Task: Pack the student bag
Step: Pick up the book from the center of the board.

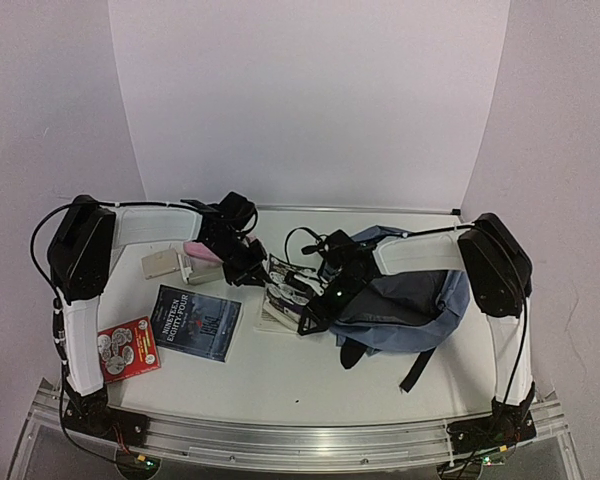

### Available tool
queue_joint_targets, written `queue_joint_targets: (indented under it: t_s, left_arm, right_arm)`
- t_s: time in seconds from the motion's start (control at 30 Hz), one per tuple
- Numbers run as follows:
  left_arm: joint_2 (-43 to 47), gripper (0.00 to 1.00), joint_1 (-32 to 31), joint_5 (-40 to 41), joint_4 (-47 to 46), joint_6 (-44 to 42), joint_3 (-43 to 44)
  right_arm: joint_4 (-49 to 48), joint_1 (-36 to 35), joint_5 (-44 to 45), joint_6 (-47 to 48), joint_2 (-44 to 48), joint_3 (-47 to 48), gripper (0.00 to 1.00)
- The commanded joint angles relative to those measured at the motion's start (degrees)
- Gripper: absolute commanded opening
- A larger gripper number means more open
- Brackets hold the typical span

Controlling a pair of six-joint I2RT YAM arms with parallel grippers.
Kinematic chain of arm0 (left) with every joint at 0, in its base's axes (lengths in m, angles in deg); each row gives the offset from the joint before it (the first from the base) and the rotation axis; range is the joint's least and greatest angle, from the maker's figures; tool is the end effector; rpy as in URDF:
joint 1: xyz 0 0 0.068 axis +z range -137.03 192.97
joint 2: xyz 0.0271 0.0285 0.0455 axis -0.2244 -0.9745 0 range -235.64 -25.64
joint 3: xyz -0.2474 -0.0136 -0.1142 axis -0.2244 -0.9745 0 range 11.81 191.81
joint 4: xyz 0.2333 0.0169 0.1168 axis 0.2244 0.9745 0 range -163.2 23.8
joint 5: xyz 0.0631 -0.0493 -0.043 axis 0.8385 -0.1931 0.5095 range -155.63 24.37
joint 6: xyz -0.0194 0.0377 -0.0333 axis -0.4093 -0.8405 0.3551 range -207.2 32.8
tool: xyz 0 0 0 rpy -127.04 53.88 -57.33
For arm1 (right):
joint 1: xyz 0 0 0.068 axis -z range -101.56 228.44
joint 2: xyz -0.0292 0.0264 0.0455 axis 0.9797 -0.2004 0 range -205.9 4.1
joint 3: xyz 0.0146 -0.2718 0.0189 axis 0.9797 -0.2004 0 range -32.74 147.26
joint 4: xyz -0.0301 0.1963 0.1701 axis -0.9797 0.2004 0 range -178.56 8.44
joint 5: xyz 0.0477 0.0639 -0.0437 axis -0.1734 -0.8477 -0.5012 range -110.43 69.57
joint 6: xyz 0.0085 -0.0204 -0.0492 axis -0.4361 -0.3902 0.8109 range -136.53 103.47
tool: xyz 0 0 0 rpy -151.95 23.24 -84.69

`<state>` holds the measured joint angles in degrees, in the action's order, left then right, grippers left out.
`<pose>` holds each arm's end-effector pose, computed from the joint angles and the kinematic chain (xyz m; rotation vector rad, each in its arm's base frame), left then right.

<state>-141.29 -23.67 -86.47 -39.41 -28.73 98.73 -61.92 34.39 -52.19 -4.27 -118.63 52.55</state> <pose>0.3355 -0.2653 0.1912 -0.4281 2.9208 -0.8981 0.3028 0.3191 0.1405 -1.4387 2.3111 0.9147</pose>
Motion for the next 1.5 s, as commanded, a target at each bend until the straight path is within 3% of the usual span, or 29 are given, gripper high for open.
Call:
queue_joint_targets:
  t_s: [0.0,0.2,0.4,0.63,0.83,1.1,1.47]
  left_arm:
    - [5.26,0.00,-1.18,-3.96,-4.64,1.21,0.21]
    - [8.89,0.00,-0.57,-4.77,-4.31,0.67,2.94]
    - [12.91,0.00,1.97,-9.70,-6.37,1.10,3.31]
    - [16.04,0.00,4.04,-15.58,-5.35,1.71,7.04]
    - [18.09,0.00,4.01,-23.50,-8.47,3.98,7.60]
    - [19.66,0.00,1.83,-31.01,-9.42,5.29,7.80]
    - [18.92,0.00,-2.20,-35.24,-14.23,8.90,7.11]
  right_arm:
    - [-2.68,0.78,-0.81,2.14,8.59,-0.13,0.82]
    - [-2.77,2.99,2.88,9.15,19.26,-5.04,0.98]
    - [-2.56,10.09,-4.05,4.55,25.12,-3.86,0.98]
    - [-9.67,10.65,-0.24,21.83,38.17,-13.83,0.98]
    - [-23.75,10.65,-0.11,35.74,47.82,-25.07,0.98]
    - [-34.40,10.55,-2.94,52.44,49.74,-30.63,0.98]
    - [-36.78,7.92,-4.73,65.54,48.05,-30.45,0.98]
